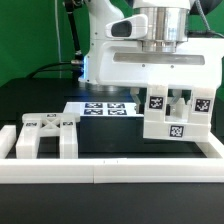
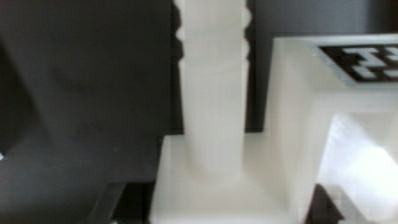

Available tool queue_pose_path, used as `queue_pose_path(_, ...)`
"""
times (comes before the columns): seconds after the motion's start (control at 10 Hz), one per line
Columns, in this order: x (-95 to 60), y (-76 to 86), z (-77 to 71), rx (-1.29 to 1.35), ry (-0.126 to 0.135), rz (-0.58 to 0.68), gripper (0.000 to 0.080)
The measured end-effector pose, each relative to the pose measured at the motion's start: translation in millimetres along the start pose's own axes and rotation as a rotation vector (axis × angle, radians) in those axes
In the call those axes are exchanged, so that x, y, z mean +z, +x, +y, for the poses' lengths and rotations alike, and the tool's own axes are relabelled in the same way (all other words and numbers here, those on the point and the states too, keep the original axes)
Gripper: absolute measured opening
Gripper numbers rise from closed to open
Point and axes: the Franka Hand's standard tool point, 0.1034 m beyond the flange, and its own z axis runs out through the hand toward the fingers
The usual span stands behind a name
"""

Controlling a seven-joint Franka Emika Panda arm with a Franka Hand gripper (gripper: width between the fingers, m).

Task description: Assemble chair

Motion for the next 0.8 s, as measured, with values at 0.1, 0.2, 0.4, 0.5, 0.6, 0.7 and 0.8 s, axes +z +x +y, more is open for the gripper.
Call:
queue_pose_path(0.1, 0.3, -0.3, 0.1, 0.0, 0.0, -0.002, 0.0331)
queue_pose_path(0.2, 0.6, -6.7, 3.0, 0.001, -0.011, -0.08, 0.0331)
queue_pose_path(0.4, -12.7, -12.1, 13.5, -0.023, -0.022, -0.255, 0.0331)
queue_pose_path(0.5, -20.7, -9.5, 19.1, -0.034, -0.024, -0.335, 0.0331)
queue_pose_path(0.6, -22.0, -7.6, 20.6, -0.029, -0.03, -0.379, 0.0331)
queue_pose_path(0.7, -22.4, -13.2, 21.3, -0.028, -0.042, -0.466, 0.0331)
queue_pose_path(0.8, -20.3, -13.4, 23.8, -0.026, -0.053, -0.533, 0.0331)
